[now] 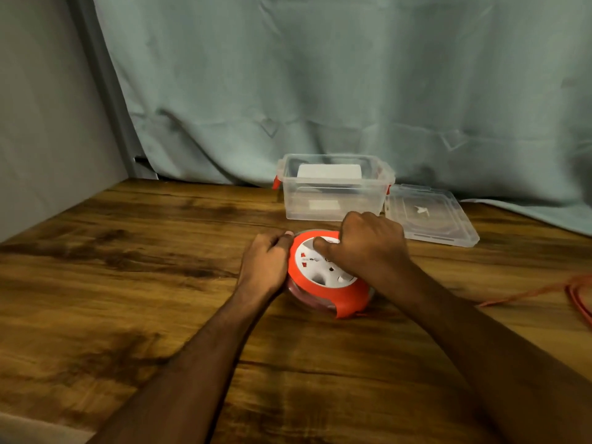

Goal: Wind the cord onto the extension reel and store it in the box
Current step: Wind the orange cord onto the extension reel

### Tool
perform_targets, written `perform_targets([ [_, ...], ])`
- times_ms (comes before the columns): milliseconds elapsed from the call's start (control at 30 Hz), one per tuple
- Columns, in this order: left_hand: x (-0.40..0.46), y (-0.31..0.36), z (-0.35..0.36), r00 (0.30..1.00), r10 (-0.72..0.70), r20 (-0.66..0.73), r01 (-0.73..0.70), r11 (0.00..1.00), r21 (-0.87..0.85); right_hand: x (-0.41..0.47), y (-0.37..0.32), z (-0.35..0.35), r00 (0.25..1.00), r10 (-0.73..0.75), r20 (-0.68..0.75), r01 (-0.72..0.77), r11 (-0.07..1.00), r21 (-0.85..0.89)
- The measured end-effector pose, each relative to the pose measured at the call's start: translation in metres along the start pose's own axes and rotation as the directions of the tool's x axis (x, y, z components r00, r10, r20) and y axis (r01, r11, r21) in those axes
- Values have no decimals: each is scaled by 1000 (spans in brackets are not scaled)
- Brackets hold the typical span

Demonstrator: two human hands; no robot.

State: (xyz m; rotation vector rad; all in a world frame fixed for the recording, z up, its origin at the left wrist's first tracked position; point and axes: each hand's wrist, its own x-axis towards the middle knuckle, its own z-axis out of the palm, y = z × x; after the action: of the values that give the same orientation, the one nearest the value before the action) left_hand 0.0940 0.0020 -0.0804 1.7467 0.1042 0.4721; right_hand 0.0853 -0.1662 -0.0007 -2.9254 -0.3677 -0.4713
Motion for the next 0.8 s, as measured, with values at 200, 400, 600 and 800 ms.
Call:
perform_targets([
  [200, -1, 2, 2, 1000, -11, 19, 11, 1000, 24, -2, 14, -6, 970, -243, -4, 243, 969, 42],
  [400, 14, 10, 12, 997, 55, 50, -56, 998, 10, -3, 31, -9, 944, -303, 134, 280, 945, 168],
  [600, 26, 4, 13, 992, 81, 98, -89, 993, 75, -2, 27, 1, 978, -210, -15, 211, 976, 59],
  [800, 21, 8, 11, 984, 96, 147, -92, 995, -37, -5, 14, 10, 986, -64, -155, 61, 998, -28],
])
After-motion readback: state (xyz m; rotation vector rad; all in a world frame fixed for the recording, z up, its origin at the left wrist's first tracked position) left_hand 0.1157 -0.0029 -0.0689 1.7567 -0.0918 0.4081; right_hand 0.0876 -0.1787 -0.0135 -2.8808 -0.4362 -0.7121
